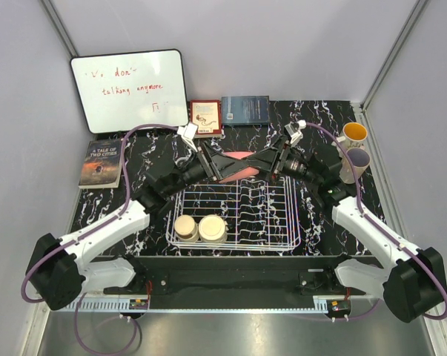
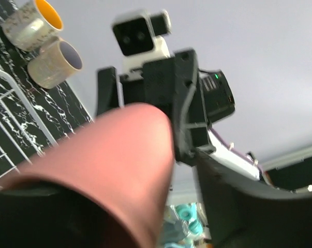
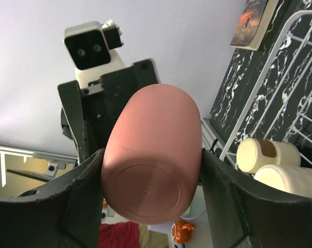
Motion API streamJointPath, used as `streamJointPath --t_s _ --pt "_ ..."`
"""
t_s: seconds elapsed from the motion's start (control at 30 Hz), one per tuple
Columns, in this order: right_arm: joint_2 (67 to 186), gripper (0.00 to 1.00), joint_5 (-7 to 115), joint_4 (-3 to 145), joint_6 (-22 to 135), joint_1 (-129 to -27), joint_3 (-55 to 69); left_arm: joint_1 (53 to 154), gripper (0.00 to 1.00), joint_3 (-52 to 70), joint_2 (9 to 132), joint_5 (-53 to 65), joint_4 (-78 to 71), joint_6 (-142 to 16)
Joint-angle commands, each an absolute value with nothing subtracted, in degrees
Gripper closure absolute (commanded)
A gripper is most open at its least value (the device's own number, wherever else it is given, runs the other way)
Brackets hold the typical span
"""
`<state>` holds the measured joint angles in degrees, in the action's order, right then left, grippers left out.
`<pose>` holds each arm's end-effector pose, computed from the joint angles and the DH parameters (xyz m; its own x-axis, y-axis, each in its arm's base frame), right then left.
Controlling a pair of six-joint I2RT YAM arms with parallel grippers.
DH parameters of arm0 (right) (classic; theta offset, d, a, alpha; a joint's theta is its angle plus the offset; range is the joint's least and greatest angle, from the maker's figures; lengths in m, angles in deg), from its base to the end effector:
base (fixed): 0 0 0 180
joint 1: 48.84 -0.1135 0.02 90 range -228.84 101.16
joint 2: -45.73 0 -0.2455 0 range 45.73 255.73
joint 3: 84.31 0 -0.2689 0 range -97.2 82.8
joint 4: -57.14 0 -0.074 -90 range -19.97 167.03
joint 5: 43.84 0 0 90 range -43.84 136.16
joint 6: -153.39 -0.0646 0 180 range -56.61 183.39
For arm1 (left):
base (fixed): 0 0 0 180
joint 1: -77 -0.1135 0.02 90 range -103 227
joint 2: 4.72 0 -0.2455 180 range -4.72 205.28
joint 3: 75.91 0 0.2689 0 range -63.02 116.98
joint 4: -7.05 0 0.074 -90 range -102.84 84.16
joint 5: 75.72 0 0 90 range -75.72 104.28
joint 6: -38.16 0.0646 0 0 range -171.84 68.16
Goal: Unload the cups from the dish rack
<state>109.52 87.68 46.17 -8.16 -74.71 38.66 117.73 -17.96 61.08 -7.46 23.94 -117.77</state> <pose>0.2518 0.1697 0.3111 -0.8533 0.3756 -0.3618 -0.3543 0.0915 0.9306 0.2254 -0.2257 0.3218 -0.7579 -0.4666 -0.4559 0.4690 0.0961 -0.8780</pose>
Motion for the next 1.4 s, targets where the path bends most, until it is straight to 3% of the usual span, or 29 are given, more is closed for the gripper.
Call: streamJointPath --t_s 0.0,0.03,0.13,0.2,0.23,0.27,0.37,0.73,0.8,0.83,0.97,1.03,1.2,1.3,1.33,1.37 --pt "108.22 1.00 88.79 44.10 -7.10 -75.56 37.10 118.93 0.52 -16.44 61.72 -8.66 30.98 -117.32" --pt "108.04 1.00 88.79 44.10 -7.02 -75.47 37.19 118.93 0.60 -16.70 61.64 -8.66 31.16 -117.49" --pt "107.60 1.00 89.14 44.28 -6.58 -75.56 37.27 119.01 0.66 -17.67 61.11 -8.05 31.16 -117.67" --pt "107.16 1.00 89.23 44.97 -6.23 -75.47 37.36 118.93 0.61 -18.11 60.50 -7.87 30.82 -117.67" --pt "106.90 1.00 88.79 45.42 -5.88 -75.47 37.36 118.93 0.55 -18.20 60.23 -7.69 30.38 -117.58" --pt "106.46 1.00 88.53 45.85 -5.61 -75.47 37.27 118.93 0.40 -18.29 59.71 -7.60 29.94 -117.41" --pt "106.11 1.00 88.35 46.39 -5.34 -75.47 36.75 118.93 0.28 -19.25 58.83 -7.25 28.88 -116.97" --pt "106.19 1.00 88.17 46.65 -5.17 -75.47 35.17 118.93 0.36 -24.35 55.05 -6.55 28.62 -117.58" --pt "106.37 1.00 88.17 46.48 -5.26 -75.47 34.99 118.93 0.46 -25.31 54.69 -6.46 28.61 -117.67" --pt "106.55 1.00 88.26 46.21 -5.34 -75.47 34.99 118.93 0.61 -25.32 54.43 -6.37 28.70 -117.67" --pt "107.07 1.00 88.52 44.55 -6.74 -75.47 35.86 118.93 0.92 -25.49 54.78 -6.81 28.97 -117.32" --pt "107.69 1.00 89.22 42.97 -7.36 -75.47 36.22 118.93 1.00 -25.14 55.22 -6.90 29.40 -117.58" --pt "108.22 1.00 91.15 41.82 -8.07 -75.39 36.92 118.93 1.00 -23.39 57.06 -7.60 25.93 -116.90" --pt "106.90 0.63 90.99 46.11 -5.09 -75.47 36.49 118.93 1.00 -20.23 56.02 -6.11 17.56 -113.29" --pt "105.42 0.43 90.64 48.12 -3.69 -75.47 35.70 118.93 1.00 -19.61 55.40 -4.37 16.24 -112.49" --pt "104.80 0.35 90.20 52.58 -0.89 -75.47 35.17 118.93 1.00 -19.26 54.96 -3.57 13.61 -111.79"
